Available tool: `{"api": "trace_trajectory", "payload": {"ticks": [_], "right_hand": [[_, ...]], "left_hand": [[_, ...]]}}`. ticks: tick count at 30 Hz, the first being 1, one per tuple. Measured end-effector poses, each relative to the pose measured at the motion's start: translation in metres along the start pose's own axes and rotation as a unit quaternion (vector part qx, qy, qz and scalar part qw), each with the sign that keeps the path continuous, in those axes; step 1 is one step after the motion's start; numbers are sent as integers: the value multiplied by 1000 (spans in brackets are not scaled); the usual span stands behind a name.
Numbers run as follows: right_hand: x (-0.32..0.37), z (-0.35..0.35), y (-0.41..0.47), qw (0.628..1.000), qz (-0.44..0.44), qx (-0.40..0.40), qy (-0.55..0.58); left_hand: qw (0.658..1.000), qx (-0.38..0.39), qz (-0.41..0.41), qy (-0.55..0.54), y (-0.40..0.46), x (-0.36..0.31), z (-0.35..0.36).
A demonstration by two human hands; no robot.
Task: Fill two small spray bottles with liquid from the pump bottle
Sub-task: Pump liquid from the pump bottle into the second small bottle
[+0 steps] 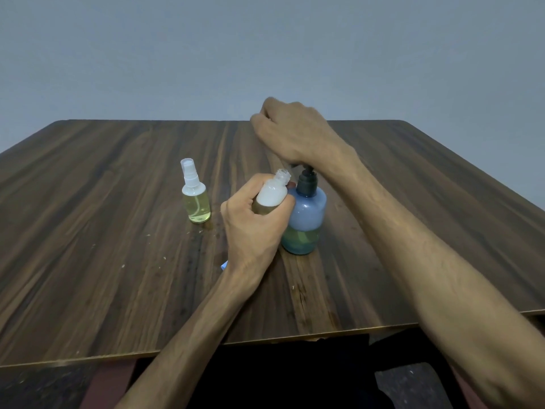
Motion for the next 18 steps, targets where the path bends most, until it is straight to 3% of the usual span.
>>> {"api": "trace_trajectory", "payload": {"ticks": [9, 14, 18], "right_hand": [[-3, 6, -2, 999, 25, 32, 3], [1, -2, -2, 1000, -2, -6, -8], [-2, 7, -1, 999, 20, 42, -12]], "left_hand": [[1000, 6, 20, 19, 1, 1, -1], [1000, 4, 28, 7, 0, 1, -1], [1000, 5, 23, 11, 2, 2, -1]]}}
Point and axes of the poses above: each hand's wrist, its own y-axis towards the middle knuckle, its own z-axis out of the palm, x = y × z, the point moved 3 cm from there along y, towards the middle knuckle, and after that the axes turned 10 degrees about y, right-handed, at the moved point
